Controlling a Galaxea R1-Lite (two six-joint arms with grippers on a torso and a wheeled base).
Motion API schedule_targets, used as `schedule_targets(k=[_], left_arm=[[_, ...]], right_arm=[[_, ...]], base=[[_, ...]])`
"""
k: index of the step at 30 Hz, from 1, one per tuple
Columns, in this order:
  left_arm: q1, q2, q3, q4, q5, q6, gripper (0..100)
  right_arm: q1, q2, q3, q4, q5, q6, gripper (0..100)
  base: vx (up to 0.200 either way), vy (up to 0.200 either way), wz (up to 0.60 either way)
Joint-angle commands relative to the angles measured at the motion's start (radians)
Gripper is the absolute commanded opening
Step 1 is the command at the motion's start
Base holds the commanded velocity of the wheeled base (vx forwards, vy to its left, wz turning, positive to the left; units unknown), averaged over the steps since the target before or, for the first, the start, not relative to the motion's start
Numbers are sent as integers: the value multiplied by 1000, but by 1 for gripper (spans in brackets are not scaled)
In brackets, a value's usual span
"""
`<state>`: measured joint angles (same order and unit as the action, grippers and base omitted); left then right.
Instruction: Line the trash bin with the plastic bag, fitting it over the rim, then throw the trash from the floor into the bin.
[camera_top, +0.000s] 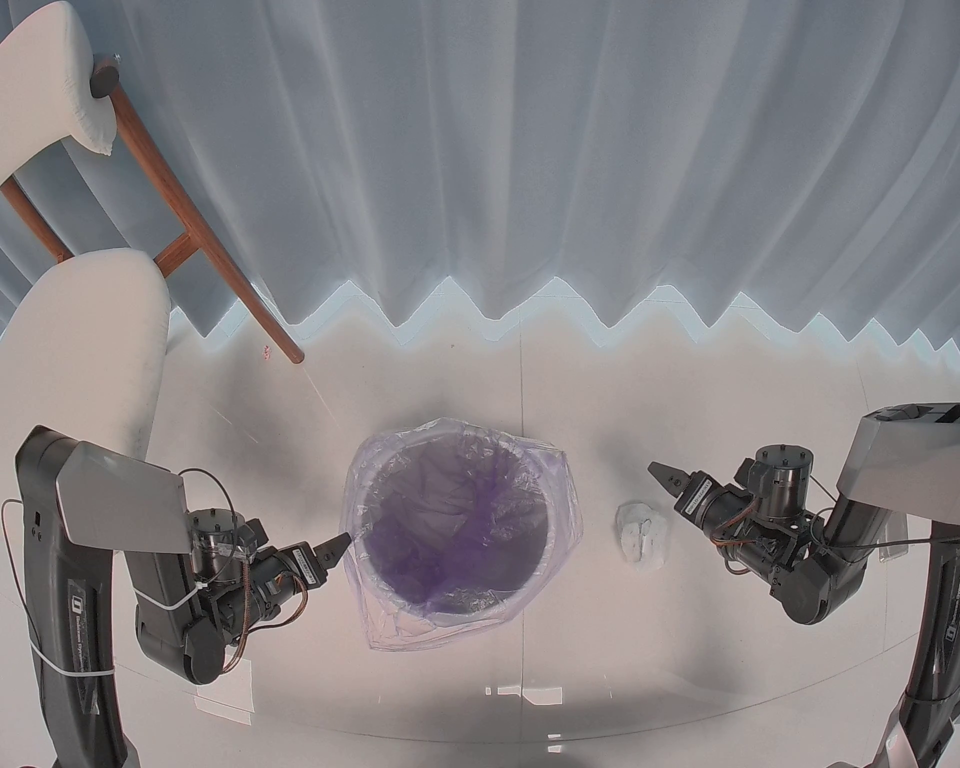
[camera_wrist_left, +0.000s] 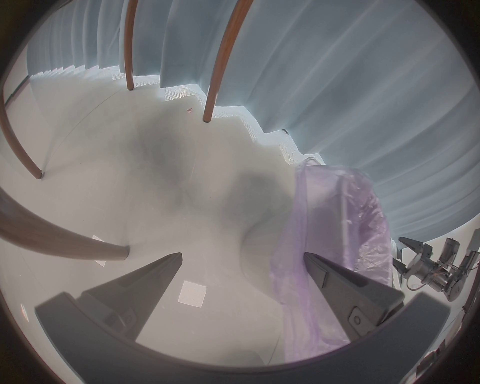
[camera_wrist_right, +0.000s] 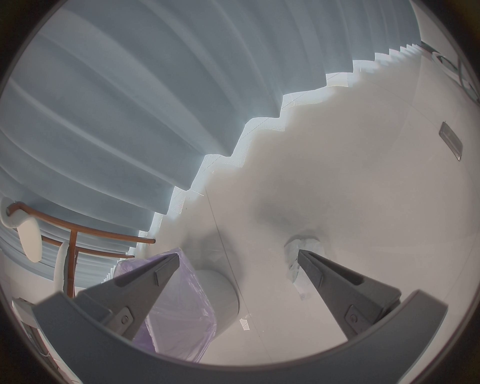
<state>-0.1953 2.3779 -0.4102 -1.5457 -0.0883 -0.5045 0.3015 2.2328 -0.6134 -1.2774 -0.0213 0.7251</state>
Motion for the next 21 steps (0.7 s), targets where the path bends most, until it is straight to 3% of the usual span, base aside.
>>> schedule_targets(k=[1, 6, 10, 18, 21], left_arm=[[22, 84, -68, -1, 12, 0, 100], [7, 219, -154, -1, 108, 23, 100], [-7, 231, -170, 1, 121, 20, 100], [-7, 227, -163, 27, 137, 18, 100], [-6, 228, -153, 19, 186, 41, 100]], right_arm=[[-1, -4, 0, 0, 0, -1, 100], [-1, -4, 3, 0, -45, -1, 100], [-2, -7, 14, -2, -83, -3, 100], [-8, -36, 80, -11, -83, 2, 100], [-7, -51, 113, -37, -85, -3, 100]], base=[[0, 0, 0], [0, 0, 0], [0, 0, 0], [0, 0, 0], [0, 0, 0]])
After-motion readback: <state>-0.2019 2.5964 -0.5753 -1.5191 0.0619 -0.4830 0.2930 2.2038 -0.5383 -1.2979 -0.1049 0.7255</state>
